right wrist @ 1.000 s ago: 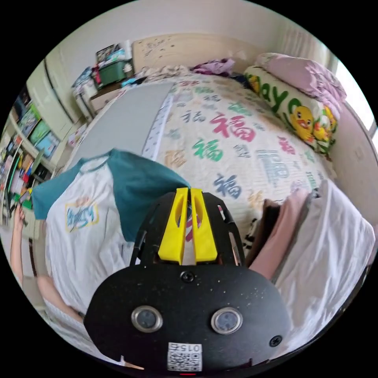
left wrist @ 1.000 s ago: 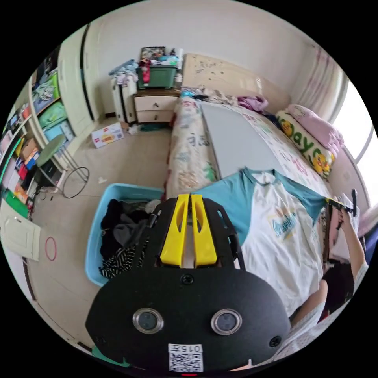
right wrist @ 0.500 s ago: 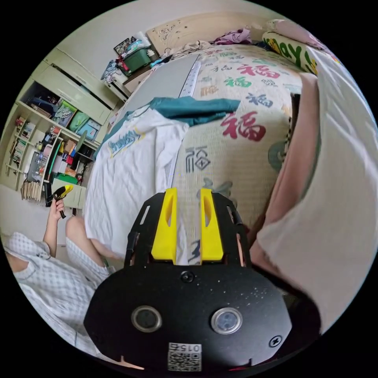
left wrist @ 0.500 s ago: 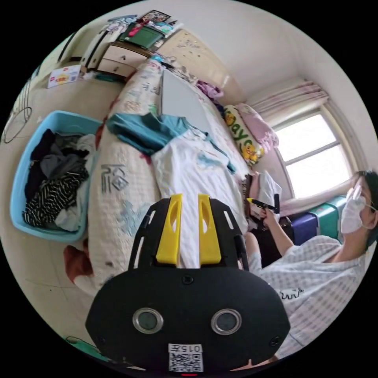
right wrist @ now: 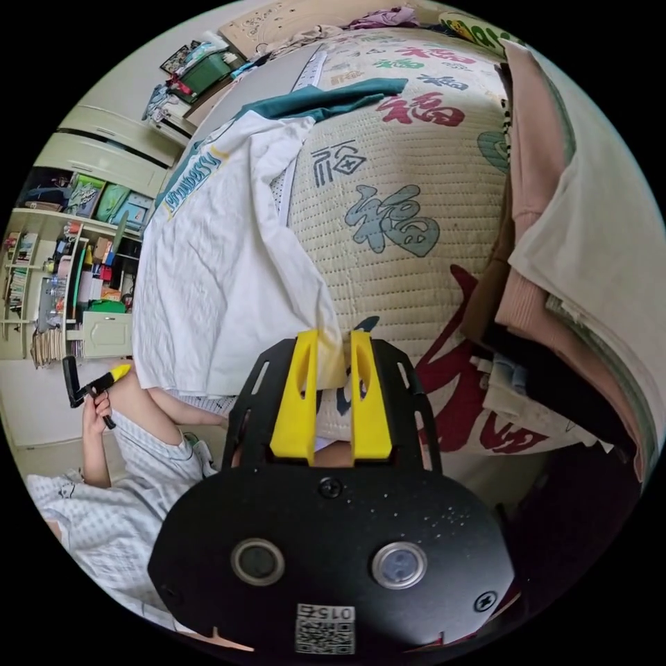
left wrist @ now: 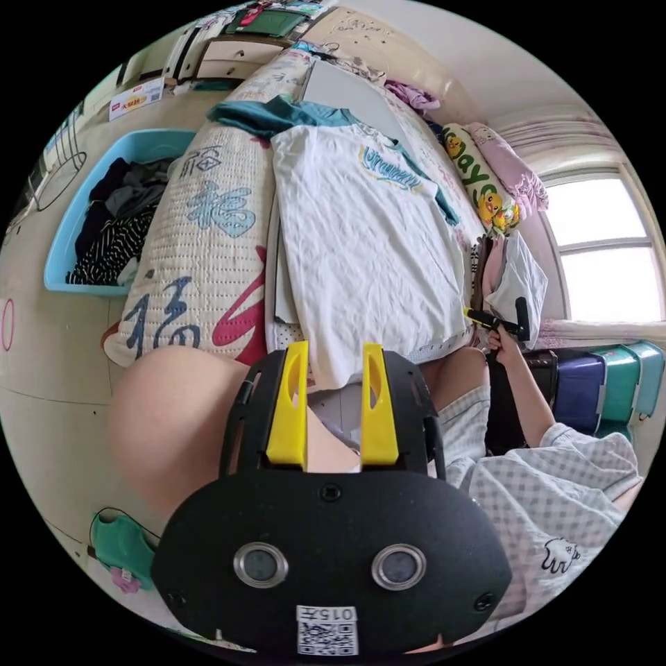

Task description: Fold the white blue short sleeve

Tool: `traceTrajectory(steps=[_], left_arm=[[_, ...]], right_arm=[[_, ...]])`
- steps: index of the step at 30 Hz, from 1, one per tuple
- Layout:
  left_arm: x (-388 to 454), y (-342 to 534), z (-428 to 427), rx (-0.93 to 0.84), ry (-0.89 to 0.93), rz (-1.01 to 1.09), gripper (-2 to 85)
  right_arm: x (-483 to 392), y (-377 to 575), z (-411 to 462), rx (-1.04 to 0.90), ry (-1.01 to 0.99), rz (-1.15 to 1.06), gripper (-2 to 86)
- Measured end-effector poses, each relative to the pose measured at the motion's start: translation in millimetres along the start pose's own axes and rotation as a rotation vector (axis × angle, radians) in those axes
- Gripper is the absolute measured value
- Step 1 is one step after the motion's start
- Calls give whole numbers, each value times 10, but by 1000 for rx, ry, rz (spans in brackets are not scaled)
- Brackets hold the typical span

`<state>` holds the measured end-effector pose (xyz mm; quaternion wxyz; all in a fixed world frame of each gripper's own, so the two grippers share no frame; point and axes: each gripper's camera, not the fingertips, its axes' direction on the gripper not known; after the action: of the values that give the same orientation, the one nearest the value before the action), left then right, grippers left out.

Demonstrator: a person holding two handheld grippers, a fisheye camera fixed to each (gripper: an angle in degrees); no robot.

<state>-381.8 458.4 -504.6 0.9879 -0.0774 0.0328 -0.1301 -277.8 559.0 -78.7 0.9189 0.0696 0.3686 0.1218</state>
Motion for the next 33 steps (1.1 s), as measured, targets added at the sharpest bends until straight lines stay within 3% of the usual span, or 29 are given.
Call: traceTrajectory(steps=[4, 9, 16, 28, 33], left_arm=[[-57, -126, 174, -117, 13, -4, 69], [-52, -21, 33, -49, 0, 13, 0], [-130, 206, -396, 21, -125, 52, -7], [-337, 285, -166, -89, -226, 49, -4], [-590, 400, -544, 70, -139, -6, 15]], right_arm=[[-95, 52, -10, -6, 21, 0, 36], [-199, 223, -134, -2, -35, -29, -4], [-373, 564, -465, -12, -61, -99, -8], [-667, 703, -134, -152, 76, -127, 21], [-576, 678, -263, -154, 184, -106, 41]])
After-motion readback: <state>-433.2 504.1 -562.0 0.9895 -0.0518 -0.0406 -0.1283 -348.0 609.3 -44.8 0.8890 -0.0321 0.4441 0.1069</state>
